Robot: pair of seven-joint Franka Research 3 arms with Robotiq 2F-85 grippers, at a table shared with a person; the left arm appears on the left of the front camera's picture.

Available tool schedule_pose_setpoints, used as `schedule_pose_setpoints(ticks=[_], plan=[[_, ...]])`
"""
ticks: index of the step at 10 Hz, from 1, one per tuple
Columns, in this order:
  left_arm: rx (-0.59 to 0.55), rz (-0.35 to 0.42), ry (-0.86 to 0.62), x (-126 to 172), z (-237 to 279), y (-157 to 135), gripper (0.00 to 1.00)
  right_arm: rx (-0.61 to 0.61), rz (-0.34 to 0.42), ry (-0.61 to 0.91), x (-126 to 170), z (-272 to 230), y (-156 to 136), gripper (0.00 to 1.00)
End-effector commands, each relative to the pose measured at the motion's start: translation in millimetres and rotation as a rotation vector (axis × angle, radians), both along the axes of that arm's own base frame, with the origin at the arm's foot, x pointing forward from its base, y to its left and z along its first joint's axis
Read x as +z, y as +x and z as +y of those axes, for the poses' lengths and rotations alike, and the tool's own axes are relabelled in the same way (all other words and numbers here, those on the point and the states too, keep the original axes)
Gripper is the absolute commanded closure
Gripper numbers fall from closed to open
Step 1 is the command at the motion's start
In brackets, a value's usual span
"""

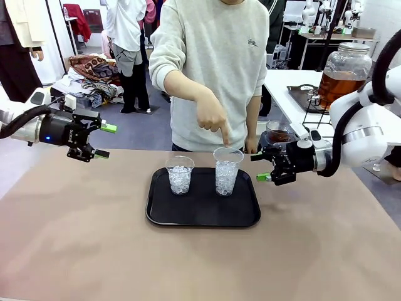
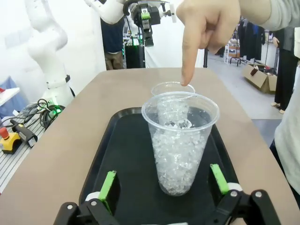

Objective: Pour the drink into the iced cup.
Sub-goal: Pick up the iced cup indicated by the human and present it to them.

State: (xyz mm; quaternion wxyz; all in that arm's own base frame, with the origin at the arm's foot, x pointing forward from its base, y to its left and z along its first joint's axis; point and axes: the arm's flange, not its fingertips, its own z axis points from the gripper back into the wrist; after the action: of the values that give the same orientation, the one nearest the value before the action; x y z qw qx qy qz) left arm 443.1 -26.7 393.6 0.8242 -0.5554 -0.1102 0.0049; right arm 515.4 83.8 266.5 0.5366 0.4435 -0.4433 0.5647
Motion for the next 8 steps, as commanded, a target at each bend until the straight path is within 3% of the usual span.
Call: schedule_pose_setpoints(ticks=[1, 5, 8], plan=[[0.001, -0.002, -0.001, 0.4, -0.1, 0.3, 0.0, -0.019, -0.008, 0.04, -2.0, 1.4, 9.9, 0.0], [0.001, -0.002, -0.001, 0.4, -0.1, 0.3, 0.0, 0.0, 0.0, 0.0, 0.0, 0.0, 0.0, 0.0], [0.001, -0.002, -0.001, 0.4, -0.1, 0.3, 0.0, -0.023, 0.044, 0.058, -17.8, 8.5, 15.0, 0.0]])
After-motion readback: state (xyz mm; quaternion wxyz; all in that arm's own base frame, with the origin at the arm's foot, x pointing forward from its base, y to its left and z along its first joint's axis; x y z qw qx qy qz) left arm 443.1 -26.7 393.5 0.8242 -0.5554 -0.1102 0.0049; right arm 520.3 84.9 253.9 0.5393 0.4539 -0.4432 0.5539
